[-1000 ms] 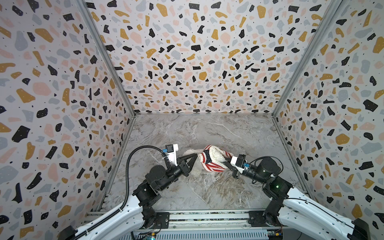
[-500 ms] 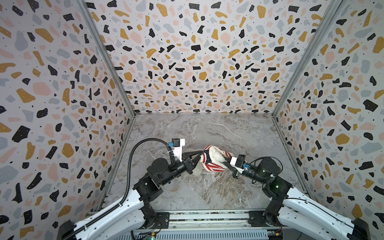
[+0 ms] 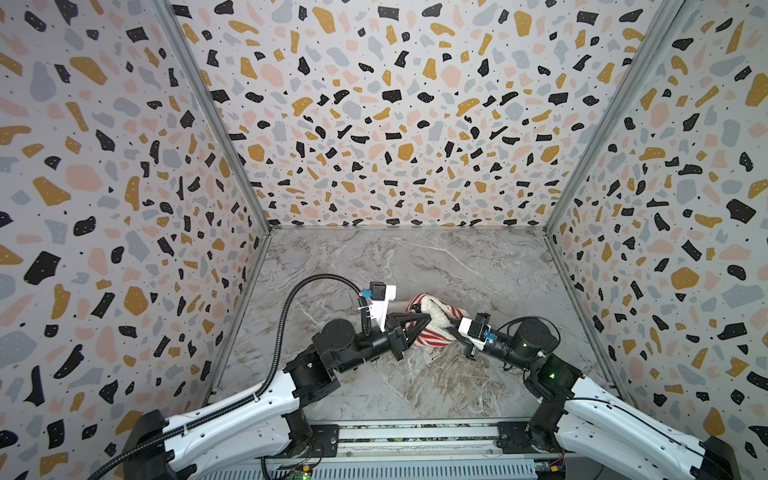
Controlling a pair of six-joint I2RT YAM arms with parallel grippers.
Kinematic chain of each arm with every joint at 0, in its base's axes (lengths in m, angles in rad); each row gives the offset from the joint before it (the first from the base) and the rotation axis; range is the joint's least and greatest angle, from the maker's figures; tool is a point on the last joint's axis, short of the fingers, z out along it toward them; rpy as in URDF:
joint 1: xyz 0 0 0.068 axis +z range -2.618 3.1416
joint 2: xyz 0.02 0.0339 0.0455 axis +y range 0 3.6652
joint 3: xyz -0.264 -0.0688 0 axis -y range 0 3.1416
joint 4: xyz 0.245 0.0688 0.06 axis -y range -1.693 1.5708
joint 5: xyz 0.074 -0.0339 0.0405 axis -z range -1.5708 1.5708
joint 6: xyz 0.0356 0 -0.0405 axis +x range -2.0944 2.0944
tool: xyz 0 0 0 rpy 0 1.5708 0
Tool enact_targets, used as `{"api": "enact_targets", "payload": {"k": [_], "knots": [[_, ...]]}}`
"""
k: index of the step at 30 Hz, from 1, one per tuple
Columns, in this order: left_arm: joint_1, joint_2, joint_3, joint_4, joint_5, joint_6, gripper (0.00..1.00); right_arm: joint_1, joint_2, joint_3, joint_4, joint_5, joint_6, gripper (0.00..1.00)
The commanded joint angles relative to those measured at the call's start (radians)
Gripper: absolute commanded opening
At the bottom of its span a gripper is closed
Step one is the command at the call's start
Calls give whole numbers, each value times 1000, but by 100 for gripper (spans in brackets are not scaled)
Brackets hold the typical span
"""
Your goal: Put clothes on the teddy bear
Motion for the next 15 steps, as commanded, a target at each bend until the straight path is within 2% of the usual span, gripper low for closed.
{"api": "enact_targets", "payload": {"k": [1, 4, 6, 10, 15], "knots": [[-2, -53, 30, -5, -55, 36, 10, -3, -59, -14, 102, -17, -14, 0], [8, -131, 36, -136, -157, 67, 13, -3, -95, -40, 124, -24, -24, 0], [33, -176, 35, -207, -177, 69, 16, -4, -105, -47, 124, -25, -30, 0], [98, -245, -2, -307, -170, 36, 20, -6, -115, -56, 147, -32, -31, 0], [111, -302, -99, -289, -140, -24, 20, -7, -129, -58, 176, -34, -26, 0]]}}
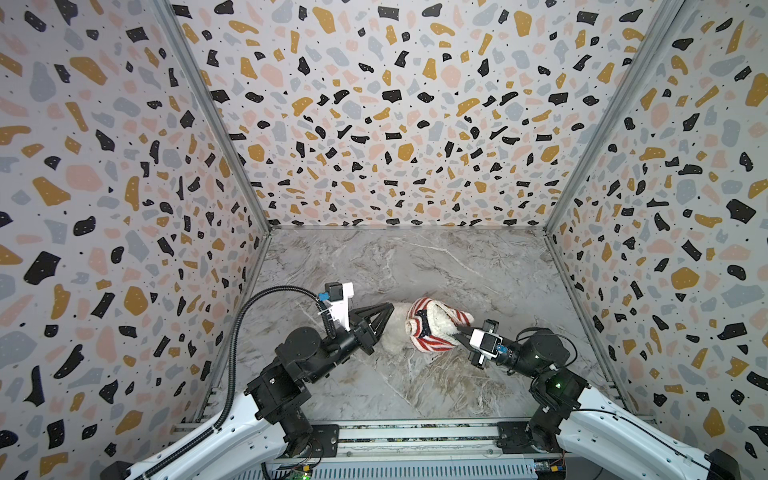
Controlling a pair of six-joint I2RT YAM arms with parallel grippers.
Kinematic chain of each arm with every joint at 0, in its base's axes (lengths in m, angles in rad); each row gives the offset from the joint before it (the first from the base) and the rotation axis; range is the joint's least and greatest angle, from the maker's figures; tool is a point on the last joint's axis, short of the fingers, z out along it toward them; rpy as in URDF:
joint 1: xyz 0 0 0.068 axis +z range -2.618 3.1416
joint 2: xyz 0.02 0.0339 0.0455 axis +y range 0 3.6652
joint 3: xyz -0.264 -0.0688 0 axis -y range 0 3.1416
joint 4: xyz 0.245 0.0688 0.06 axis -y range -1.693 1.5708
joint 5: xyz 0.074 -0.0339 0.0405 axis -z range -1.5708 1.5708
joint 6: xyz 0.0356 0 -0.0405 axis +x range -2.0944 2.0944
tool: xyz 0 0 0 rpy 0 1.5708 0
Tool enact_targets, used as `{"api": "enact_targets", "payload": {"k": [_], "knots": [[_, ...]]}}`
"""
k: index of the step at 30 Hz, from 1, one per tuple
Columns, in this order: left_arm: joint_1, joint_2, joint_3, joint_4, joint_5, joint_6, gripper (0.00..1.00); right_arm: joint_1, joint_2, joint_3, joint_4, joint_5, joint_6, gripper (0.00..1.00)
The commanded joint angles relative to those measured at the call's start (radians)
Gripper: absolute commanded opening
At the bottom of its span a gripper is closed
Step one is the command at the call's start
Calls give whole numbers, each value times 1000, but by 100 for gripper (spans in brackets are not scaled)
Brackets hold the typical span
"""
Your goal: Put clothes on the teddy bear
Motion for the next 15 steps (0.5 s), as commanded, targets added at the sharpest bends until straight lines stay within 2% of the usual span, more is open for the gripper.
{"api": "enact_targets", "payload": {"k": [1, 8, 15], "knots": [[5, -22, -62, -4, 33, -40, 20, -5, -22, 15, 96, -11, -5, 0], [4, 42, -89, 106, 194, -55, 23, -5, 4, 27, 112, -14, -4, 0], [4, 70, -88, 178, 229, -61, 28, -5, 14, 32, 106, -23, -4, 0]]}}
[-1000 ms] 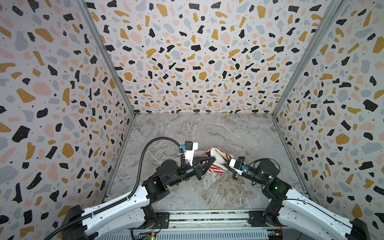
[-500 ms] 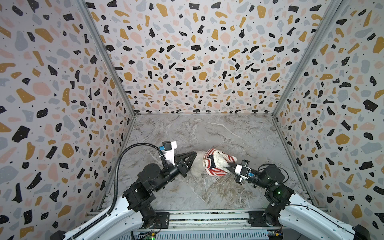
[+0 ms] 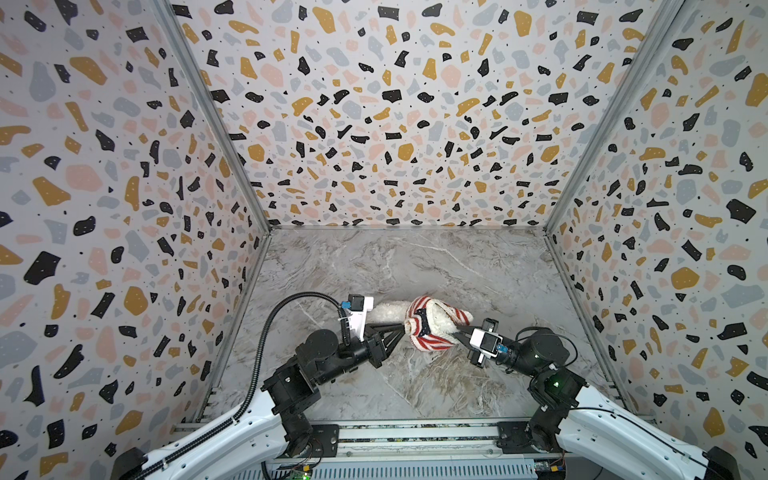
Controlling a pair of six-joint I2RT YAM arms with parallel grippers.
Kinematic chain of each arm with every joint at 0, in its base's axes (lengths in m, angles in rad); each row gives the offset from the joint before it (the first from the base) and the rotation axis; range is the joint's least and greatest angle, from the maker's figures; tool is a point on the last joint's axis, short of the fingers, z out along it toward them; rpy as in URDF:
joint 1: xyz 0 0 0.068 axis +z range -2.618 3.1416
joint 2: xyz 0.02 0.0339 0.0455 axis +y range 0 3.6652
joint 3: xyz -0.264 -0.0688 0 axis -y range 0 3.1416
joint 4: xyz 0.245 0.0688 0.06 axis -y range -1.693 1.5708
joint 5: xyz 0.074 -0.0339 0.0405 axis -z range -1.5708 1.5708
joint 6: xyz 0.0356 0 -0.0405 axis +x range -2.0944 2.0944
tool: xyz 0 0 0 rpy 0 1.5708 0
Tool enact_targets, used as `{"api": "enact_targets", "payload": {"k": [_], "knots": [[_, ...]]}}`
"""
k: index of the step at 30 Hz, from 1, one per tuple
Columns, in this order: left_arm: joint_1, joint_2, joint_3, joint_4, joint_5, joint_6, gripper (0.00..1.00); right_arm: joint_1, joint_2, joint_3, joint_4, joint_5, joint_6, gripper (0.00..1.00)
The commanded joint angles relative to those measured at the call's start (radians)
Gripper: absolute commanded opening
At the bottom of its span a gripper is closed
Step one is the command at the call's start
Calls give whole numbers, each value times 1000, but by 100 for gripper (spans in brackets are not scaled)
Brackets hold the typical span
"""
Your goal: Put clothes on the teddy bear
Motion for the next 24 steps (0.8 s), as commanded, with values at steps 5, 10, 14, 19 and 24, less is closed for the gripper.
{"api": "enact_targets", "payload": {"k": [5, 10, 14, 19, 24], "knots": [[2, 19, 14, 127, 52, -9, 36, -4, -12, 30, 67, -13, -6, 0], [2, 47, 14, 159, 52, -17, 37, -3, -20, 29, 63, -8, -7, 0], [2, 60, 3, 189, 49, -33, 33, -3, -30, 26, 65, -4, -7, 0], [1, 59, -3, 194, 41, -38, 22, -2, -37, 20, 76, 4, -6, 0], [1, 36, -8, 187, 27, -45, 12, -3, -44, 12, 84, 40, 2, 0]]}}
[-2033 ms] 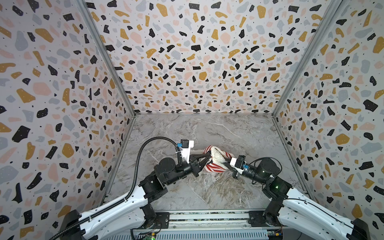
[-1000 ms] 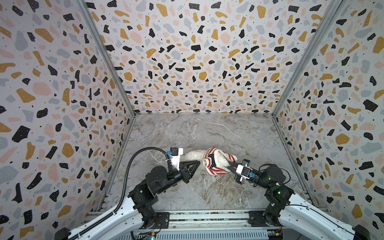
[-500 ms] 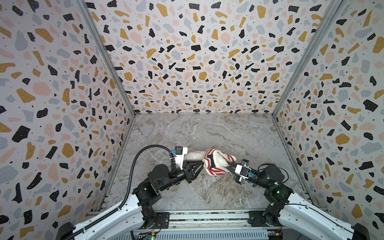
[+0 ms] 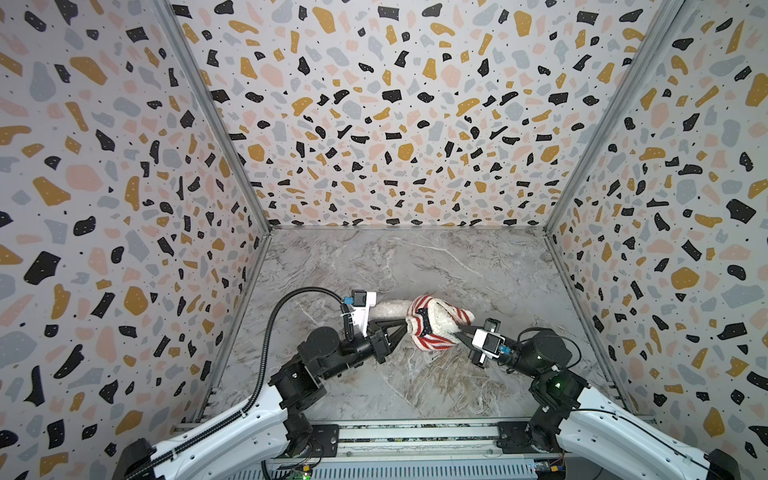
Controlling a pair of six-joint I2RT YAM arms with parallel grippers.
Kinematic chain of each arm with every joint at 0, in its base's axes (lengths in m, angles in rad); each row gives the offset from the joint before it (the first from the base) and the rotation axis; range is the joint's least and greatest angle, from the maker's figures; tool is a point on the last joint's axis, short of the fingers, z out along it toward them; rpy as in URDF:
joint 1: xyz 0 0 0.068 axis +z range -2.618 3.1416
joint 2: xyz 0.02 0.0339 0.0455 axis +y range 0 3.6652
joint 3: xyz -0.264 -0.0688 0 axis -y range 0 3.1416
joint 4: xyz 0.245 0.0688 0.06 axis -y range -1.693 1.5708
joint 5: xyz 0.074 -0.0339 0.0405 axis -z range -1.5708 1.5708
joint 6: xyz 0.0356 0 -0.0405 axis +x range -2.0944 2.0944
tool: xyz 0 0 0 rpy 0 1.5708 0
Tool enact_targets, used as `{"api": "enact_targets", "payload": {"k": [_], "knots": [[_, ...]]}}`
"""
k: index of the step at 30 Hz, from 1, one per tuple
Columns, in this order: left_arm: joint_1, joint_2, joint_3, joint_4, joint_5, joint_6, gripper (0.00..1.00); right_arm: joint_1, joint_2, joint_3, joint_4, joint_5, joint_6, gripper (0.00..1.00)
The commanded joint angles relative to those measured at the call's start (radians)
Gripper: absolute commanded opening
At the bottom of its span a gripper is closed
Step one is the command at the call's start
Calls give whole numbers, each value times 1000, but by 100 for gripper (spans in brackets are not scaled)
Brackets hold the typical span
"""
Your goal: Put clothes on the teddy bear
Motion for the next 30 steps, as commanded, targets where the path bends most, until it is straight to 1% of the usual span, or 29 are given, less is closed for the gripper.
{"api": "enact_targets", "payload": {"k": [1, 5, 6, 7, 9, 10, 11, 18, 23, 27, 29, 30], "knots": [[3, -25, -9, 50, -7, -2, 11, -3, -24, 12, 76, 35, 2, 0], [3, -42, -11, 24, -35, 3, 5, -2, -35, 7, 80, 45, 5, 0], [2, -43, -12, 21, -40, 3, 5, -2, -37, 7, 80, 43, 6, 0], [3, -43, -14, 26, -39, 3, 8, -2, -39, 7, 80, 42, 6, 0], [2, -39, -15, 44, -30, -6, 21, -2, -40, 7, 77, 42, 7, 0], [2, -36, -14, 46, -29, -8, 26, -2, -39, 8, 75, 42, 6, 0], [2, -33, -11, 48, -26, -8, 28, -2, -39, 8, 75, 42, 6, 0], [-3, -10, -13, 84, -9, -20, 29, 0, -35, 9, 81, 40, 8, 0], [-42, 30, -25, 160, -16, -36, 30, 1, -35, 10, 80, 43, 8, 0], [-52, 45, -23, 183, -17, -36, 30, 3, -36, 12, 77, 47, 8, 0], [-54, 39, -21, 181, -20, -35, 28, 3, -37, 12, 74, 49, 7, 0], [-55, 36, -21, 179, -23, -35, 26, 3, -39, 12, 74, 51, 7, 0]]}}
